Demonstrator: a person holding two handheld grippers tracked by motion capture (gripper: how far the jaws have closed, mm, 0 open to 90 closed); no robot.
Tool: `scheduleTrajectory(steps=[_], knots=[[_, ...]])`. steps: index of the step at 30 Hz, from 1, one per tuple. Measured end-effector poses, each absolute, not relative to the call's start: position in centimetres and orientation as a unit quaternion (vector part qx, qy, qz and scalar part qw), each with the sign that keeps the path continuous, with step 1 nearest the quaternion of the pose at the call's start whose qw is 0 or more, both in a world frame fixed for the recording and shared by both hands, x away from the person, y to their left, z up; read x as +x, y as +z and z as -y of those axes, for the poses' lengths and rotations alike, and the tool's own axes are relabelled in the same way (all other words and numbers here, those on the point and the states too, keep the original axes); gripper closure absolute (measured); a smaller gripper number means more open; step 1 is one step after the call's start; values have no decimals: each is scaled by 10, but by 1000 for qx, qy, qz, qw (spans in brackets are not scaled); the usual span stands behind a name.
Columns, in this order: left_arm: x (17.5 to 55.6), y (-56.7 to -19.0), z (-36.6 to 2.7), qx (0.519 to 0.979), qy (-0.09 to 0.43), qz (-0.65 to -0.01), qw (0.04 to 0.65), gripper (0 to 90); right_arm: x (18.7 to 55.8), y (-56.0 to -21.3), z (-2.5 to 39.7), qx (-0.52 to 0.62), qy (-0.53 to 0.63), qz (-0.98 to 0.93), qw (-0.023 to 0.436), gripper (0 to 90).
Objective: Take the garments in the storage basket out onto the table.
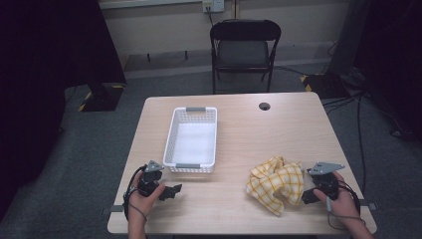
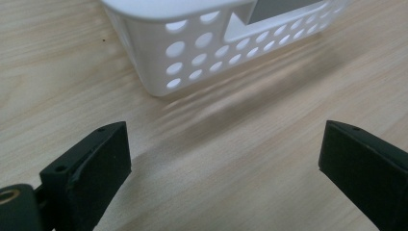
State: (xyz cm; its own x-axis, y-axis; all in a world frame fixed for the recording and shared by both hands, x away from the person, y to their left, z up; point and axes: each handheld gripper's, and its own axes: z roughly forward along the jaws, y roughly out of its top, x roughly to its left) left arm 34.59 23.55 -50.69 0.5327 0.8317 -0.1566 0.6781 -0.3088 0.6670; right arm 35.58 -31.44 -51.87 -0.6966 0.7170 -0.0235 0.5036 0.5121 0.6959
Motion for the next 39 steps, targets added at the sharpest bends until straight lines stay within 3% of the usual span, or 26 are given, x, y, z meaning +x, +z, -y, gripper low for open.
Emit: scheduleTrajectory(steps=[21,39], knots=[[343,-522,-250,814,130,-464,324,37,356,-519,314,357,342,-855,156,0],[336,-532,-263,821,162,-427,343,0,356,-519,314,357,342,-855,156,0]])
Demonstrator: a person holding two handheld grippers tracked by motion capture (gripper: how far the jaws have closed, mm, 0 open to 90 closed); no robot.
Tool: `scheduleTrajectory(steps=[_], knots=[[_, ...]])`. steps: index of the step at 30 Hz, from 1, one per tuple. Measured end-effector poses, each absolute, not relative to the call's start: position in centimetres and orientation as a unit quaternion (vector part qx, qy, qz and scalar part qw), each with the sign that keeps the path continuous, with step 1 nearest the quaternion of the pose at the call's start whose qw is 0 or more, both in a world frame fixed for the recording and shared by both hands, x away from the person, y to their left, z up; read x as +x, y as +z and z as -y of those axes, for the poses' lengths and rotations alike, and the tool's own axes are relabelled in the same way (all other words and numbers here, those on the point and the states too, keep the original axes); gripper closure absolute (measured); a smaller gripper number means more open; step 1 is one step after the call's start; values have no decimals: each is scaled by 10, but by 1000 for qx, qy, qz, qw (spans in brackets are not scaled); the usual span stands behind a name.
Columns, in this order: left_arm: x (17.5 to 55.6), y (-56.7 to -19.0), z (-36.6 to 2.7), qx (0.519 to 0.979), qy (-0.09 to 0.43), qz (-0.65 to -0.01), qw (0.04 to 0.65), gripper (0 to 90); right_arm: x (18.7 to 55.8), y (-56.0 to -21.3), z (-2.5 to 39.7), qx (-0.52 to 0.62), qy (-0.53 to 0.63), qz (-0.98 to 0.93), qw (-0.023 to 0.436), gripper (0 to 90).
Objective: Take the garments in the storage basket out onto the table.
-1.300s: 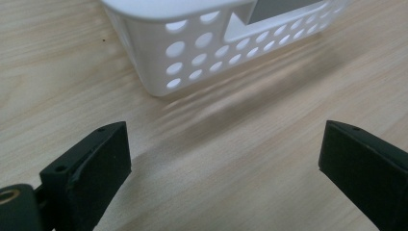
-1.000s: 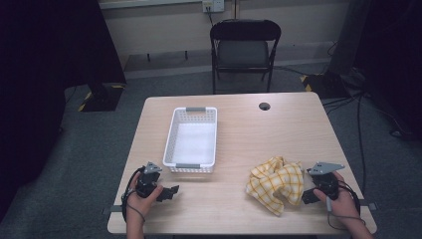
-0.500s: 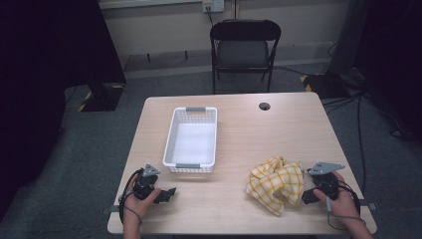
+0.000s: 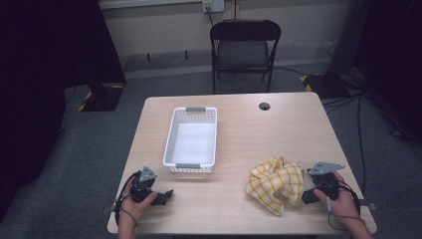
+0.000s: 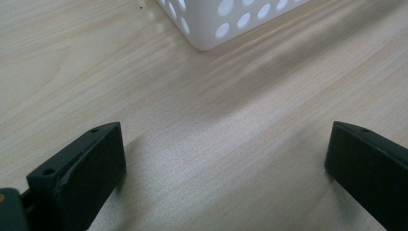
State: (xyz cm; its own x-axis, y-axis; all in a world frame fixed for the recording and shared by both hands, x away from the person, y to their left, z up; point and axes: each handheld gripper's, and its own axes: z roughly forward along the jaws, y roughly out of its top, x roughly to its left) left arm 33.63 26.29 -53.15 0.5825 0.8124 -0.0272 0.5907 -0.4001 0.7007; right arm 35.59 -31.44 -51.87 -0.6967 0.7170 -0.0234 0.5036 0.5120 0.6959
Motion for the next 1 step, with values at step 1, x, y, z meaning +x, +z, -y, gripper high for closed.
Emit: scheduleTrajectory(steps=[1], knots=[[336,-533,-264,820,164,-424,347,0,356,-519,314,357,342,-855,156,0]])
